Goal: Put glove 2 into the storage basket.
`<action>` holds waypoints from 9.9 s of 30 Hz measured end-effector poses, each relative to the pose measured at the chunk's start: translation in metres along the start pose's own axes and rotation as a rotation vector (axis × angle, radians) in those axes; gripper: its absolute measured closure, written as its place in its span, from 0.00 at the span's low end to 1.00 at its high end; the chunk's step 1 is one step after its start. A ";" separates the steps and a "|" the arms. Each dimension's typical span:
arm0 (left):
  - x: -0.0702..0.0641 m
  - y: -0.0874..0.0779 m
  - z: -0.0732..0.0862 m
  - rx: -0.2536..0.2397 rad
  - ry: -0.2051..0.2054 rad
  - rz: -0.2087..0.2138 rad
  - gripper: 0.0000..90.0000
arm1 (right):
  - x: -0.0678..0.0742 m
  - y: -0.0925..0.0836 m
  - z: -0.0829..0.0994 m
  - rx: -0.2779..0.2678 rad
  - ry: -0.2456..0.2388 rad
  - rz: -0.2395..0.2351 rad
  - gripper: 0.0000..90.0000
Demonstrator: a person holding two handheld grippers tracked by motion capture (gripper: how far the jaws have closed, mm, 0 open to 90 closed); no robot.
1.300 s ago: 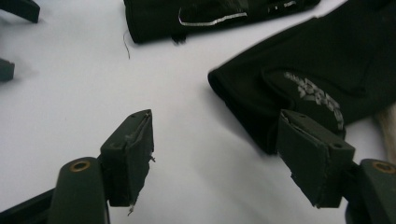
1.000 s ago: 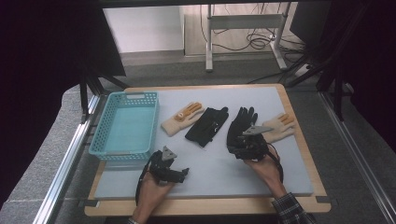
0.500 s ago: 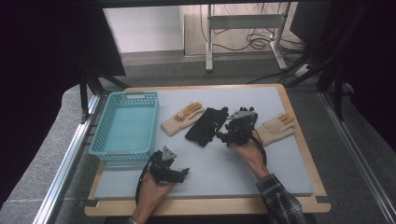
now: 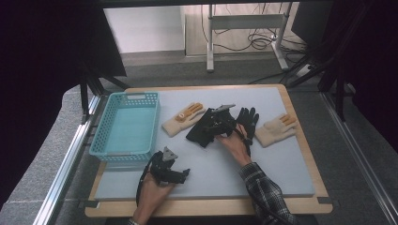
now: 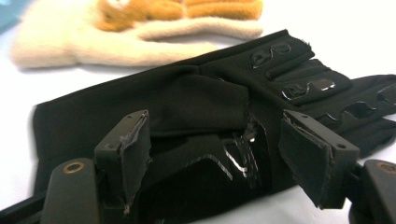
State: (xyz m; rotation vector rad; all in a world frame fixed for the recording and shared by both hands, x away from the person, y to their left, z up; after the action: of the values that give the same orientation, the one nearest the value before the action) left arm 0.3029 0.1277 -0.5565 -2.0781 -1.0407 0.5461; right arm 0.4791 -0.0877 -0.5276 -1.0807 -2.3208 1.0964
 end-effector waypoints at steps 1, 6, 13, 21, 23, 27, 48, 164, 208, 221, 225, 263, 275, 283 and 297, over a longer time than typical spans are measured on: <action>0.000 0.000 0.000 0.000 0.000 0.000 0.06 | 0.001 0.005 -0.001 0.023 -0.005 0.005 0.29; 0.000 0.000 0.000 0.000 0.000 -0.001 0.06 | 0.003 0.007 -0.002 0.033 0.010 -0.004 0.59; 0.000 0.000 0.000 0.000 -0.001 0.000 0.06 | 0.009 0.004 0.000 0.020 -0.010 -0.040 0.96; 0.000 0.000 0.000 0.003 0.001 -0.001 0.06 | 0.009 -0.024 -0.006 -0.044 -0.074 -0.053 0.98; 0.000 0.000 0.000 0.003 0.000 0.000 0.06 | 0.011 -0.036 -0.007 -0.056 -0.107 -0.050 0.98; 0.000 0.000 0.000 0.003 0.002 -0.001 0.06 | 0.017 -0.059 -0.007 -0.081 -0.158 -0.065 0.98; 0.003 -0.008 0.009 0.003 0.000 -0.006 0.05 | 0.064 -0.114 0.078 -0.048 -0.300 -0.264 0.95; 0.009 -0.014 0.020 -0.011 -0.032 -0.020 0.05 | 0.017 -0.190 0.054 -0.078 -0.101 -0.172 0.97; 0.008 -0.015 0.021 -0.013 -0.033 -0.024 0.05 | 0.042 -0.119 0.142 0.017 -0.165 -0.292 0.98; 0.015 -0.023 0.031 -0.011 -0.035 -0.041 0.04 | 0.068 -0.099 0.139 0.002 -0.193 -0.355 0.97; 0.020 -0.026 0.035 -0.014 -0.029 -0.035 0.05 | 0.078 -0.091 0.131 -0.002 -0.201 -0.363 0.96; 0.021 -0.024 0.038 -0.044 -0.036 -0.027 0.03 | 0.014 -0.122 0.135 -0.073 -0.098 -0.122 0.57; 0.022 -0.024 0.038 -0.038 -0.030 -0.021 0.03 | -0.033 -0.123 0.160 -0.045 0.001 0.016 0.39; 0.023 -0.025 0.038 -0.039 -0.021 -0.013 0.04 | -0.033 -0.121 0.163 -0.060 -0.017 0.043 0.35; 0.015 -0.053 0.033 -0.075 -0.012 0.045 0.06 | -0.033 -0.121 0.163 -0.061 -0.009 0.048 0.33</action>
State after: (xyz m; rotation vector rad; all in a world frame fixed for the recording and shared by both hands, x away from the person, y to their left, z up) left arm 0.2635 0.1754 -0.5374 -2.1706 -1.0379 0.5501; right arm 0.3457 -0.2440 -0.5384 -1.1620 -2.3606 1.0564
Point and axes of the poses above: each handheld gripper's, and its own axes: y roughly forward along the jaws, z roughly out of its underside, x roughly to its left, the point moved 1 cm from there along y, roughly forward along the jaws, and after that the axes turned 5 degrees about x, right-handed, at the moved point
